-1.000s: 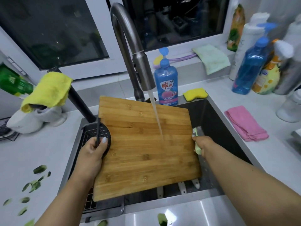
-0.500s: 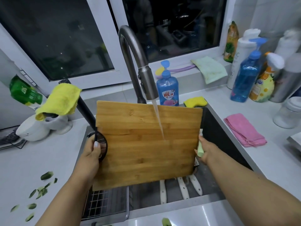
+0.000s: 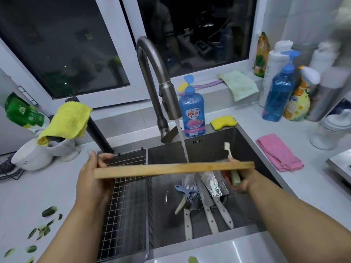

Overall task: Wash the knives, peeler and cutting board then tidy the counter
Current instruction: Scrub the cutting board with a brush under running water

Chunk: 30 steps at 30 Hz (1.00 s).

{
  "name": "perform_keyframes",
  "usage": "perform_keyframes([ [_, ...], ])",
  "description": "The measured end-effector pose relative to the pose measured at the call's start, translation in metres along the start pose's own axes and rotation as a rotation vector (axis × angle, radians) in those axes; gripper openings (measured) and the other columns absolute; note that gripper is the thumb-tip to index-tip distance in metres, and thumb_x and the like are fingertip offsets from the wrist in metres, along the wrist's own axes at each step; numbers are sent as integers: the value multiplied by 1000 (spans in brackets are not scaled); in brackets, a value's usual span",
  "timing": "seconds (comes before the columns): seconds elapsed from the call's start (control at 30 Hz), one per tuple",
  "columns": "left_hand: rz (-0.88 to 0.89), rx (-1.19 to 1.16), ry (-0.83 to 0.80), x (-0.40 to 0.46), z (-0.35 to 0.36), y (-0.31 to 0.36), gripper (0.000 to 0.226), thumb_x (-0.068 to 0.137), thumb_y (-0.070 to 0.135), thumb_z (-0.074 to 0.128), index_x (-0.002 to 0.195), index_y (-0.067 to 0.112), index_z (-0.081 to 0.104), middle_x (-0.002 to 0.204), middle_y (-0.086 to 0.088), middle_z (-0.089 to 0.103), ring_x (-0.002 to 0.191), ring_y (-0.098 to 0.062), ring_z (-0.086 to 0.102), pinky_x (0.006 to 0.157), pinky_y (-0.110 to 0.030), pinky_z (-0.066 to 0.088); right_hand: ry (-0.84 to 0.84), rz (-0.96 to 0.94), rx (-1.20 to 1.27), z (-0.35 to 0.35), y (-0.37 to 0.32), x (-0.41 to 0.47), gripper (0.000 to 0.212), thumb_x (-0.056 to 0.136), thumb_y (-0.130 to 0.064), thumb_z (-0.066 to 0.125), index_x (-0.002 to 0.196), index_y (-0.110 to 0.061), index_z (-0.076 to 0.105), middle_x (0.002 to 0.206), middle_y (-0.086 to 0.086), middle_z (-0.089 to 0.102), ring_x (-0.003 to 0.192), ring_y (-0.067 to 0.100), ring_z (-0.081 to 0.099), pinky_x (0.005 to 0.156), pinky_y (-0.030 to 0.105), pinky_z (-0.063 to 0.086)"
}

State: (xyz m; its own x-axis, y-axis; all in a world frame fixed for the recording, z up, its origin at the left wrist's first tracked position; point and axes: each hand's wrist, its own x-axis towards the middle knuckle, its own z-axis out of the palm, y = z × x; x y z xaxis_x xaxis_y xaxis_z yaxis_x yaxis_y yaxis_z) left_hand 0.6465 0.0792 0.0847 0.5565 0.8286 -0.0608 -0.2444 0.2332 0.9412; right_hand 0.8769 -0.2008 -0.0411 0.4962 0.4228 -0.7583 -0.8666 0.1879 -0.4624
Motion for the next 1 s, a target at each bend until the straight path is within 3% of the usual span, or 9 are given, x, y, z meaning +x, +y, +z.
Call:
perform_keyframes([
  [0.1, -75, -103, -62, 2, -19, -5, 34, 92, 33, 54, 61, 21, 62, 80, 8, 63, 83, -11, 60, 88, -37, 50, -15, -41, -253, -4, 3, -2, 24, 76, -34, 74, 78, -11, 68, 51, 1, 62, 36, 12, 56, 36, 18, 46],
  [0.23, -258, -114, -111, 1, -29, -4, 7, 83, 15, 64, 88, 15, 68, 84, -2, 68, 69, -12, 69, 64, -27, 59, 53, -29, -435, -9, 2, 4, 32, 76, -36, 76, 86, -8, 66, 51, 2, 62, 37, 14, 58, 35, 19, 45],
  [0.33, -541, -153, -212, -1, -32, -1, 54, 36, 15, 94, 85, 7, 75, 88, -13, 72, 71, -24, 72, 63, -39, 60, 80, -48, -566, -9, -3, 9, 46, 63, -42, 82, 89, -6, 69, 70, 9, 70, 55, 20, 65, 52, 27, 54],
  [0.4, -644, -118, -236, -7, -31, 2, 72, 23, 19, 98, 90, 7, 74, 91, -16, 72, 73, -30, 72, 60, -45, 59, 70, -58, -601, -7, -3, 10, 58, 55, -41, 82, 98, -5, 69, 83, 15, 71, 65, 27, 68, 59, 34, 56],
  [0.5, -706, -23, -138, -14, -30, -6, 14, 71, 22, 79, 76, 9, 77, 84, -13, 73, 65, -29, 71, 50, -40, 58, 68, -90, -625, -6, 1, 11, 48, 70, -33, 79, 107, -4, 67, 88, 16, 71, 74, 29, 68, 66, 37, 55],
  [0.6, -653, -42, -66, -16, -36, -29, 17, 79, 17, 57, 92, 20, 69, 96, -6, 68, 78, -26, 65, 50, -37, 57, 179, -169, -795, -11, 5, 17, 46, 81, -36, 73, 113, -5, 61, 97, 13, 66, 84, 26, 63, 67, 33, 49],
  [0.77, -625, -81, -116, -29, -28, -53, 25, 77, 7, 52, 91, 23, 65, 87, -10, 71, 76, -29, 66, 48, -39, 56, 444, -383, -1647, 0, 13, 7, 44, 95, -50, 43, 116, -14, 56, 106, 5, 54, 85, 19, 56, 76, 35, 50],
  [0.9, -602, -78, -130, -30, -13, -65, 36, 71, 2, 50, 98, 24, 61, 106, -11, 64, 86, -29, 61, 65, -42, 50, 148, -561, -1891, 47, 54, -20, 51, 102, -32, 31, 151, -23, 22, 134, 9, 47, 103, 22, 55, 83, 32, 43],
  [1.0, -559, -62, -200, -35, 3, -72, 39, 81, -5, 42, 97, 24, 62, 90, -8, 70, 74, -26, 65, 56, -40, 52, -137, -774, -1783, 87, 85, -33, 52, 101, -26, 34, 150, -37, 19, 132, 3, 45, 101, 19, 53, 79, 28, 44],
])
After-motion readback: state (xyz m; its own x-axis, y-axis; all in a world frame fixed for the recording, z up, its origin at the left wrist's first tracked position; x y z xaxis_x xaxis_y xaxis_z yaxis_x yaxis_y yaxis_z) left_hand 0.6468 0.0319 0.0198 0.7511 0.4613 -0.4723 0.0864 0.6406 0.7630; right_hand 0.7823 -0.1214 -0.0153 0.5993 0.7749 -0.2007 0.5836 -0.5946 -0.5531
